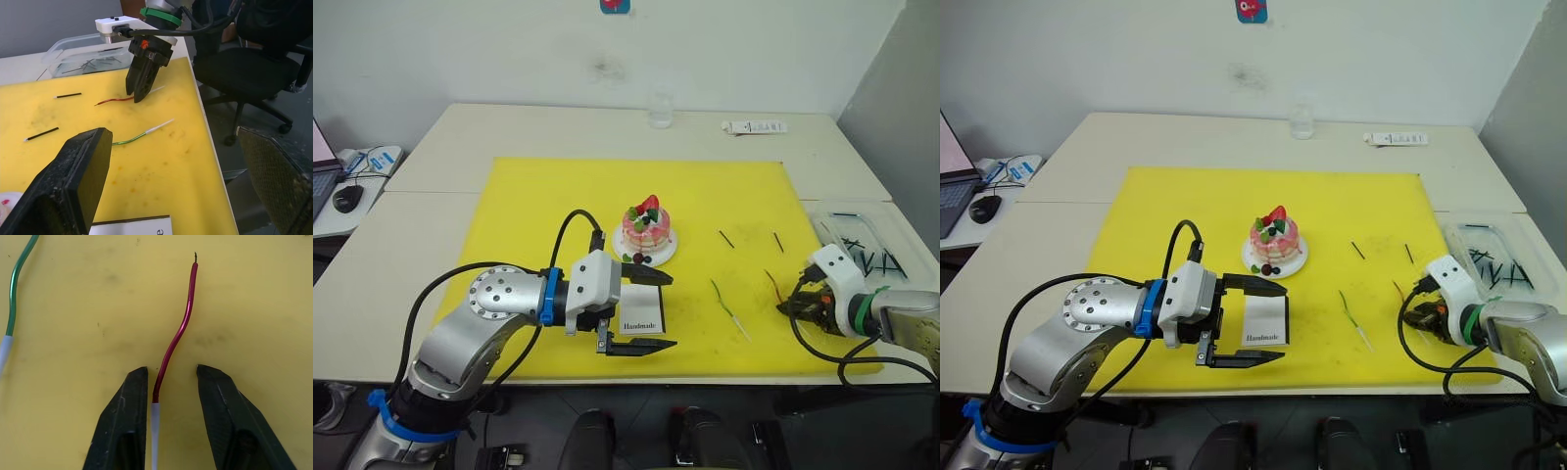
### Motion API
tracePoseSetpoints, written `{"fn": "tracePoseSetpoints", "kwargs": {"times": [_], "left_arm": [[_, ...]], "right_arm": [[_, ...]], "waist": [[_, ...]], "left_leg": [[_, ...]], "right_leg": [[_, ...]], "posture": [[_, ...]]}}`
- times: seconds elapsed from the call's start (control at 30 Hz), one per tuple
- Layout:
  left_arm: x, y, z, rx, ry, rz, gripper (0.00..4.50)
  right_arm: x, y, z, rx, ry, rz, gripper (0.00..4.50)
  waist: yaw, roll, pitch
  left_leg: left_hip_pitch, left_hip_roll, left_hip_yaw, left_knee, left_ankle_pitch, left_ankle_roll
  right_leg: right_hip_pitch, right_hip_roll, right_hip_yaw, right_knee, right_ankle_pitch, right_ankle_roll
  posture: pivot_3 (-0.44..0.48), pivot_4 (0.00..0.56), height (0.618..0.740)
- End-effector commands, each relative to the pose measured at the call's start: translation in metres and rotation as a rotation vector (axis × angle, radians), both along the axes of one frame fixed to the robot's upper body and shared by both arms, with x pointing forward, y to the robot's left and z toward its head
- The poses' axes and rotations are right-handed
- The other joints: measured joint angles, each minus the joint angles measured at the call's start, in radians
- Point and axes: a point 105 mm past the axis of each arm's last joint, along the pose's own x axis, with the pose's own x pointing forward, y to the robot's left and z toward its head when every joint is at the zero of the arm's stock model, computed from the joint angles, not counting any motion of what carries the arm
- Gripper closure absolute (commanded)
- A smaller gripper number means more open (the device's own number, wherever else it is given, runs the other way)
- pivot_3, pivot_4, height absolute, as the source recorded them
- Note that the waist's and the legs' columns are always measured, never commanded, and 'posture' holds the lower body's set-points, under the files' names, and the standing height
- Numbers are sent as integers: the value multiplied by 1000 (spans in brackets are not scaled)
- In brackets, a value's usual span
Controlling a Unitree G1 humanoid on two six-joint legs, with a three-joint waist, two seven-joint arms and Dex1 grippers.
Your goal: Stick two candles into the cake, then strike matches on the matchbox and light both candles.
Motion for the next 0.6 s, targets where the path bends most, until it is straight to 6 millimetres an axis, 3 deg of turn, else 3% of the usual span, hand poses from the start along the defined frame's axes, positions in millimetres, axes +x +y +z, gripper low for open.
{"fn": "tracePoseSetpoints", "kwargs": {"times": [0.03,0.2,0.37,0.6], "left_arm": [[-4,-3,5,-10,-28,-11,0],[-6,-5,5,-13,-23,-22,0],[-6,-8,6,-20,-23,-27,0],[-6,-8,2,-14,-15,-37,0]], "right_arm": [[0,8,1,16,1,17,2852],[1,9,1,23,7,1,2852],[0,12,1,63,31,-11,4470],[2,19,19,162,44,-37,4493]], "waist": [[0,0,0],[-1,0,0],[-1,0,0],[-2,0,0]], "left_leg": [[0,0,0,0,0,0],[0,1,0,0,0,0],[0,1,-1,0,0,0],[-1,1,0,-1,0,0]], "right_leg": [[0,0,0,0,0,0],[0,0,0,0,0,0],[0,0,0,0,0,0],[-2,0,0,0,0,0]], "posture": [[0,150,740],[0,150,740],[0,150,740],[0,150,740]]}}
